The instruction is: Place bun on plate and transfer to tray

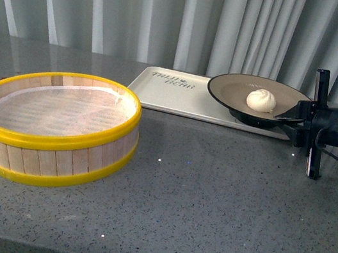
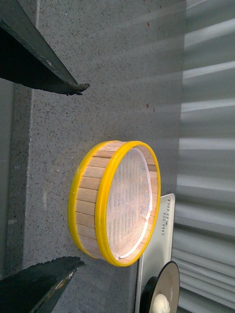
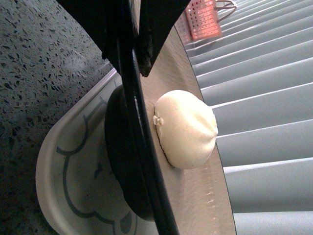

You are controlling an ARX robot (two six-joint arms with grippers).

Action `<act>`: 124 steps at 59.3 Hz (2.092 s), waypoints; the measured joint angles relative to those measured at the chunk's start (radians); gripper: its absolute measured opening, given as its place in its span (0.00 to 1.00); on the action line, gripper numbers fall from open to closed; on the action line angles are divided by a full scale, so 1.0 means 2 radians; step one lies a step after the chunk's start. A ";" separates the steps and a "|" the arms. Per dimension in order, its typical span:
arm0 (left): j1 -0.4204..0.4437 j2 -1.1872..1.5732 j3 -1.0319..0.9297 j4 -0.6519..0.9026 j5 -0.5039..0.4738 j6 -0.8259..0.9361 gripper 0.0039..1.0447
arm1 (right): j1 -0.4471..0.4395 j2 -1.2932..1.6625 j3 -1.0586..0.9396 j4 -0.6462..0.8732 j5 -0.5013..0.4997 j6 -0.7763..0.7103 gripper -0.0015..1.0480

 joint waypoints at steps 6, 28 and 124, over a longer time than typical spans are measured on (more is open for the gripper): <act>0.000 0.000 0.000 0.000 0.000 0.000 0.94 | 0.000 0.000 0.000 0.012 -0.004 0.001 0.15; 0.000 0.000 0.000 0.000 0.000 0.000 0.94 | 0.004 -0.026 -0.026 0.032 -0.008 0.000 0.73; 0.000 -0.001 0.000 0.000 0.000 0.000 0.94 | 0.001 -0.945 -0.719 -0.045 0.224 -0.706 0.02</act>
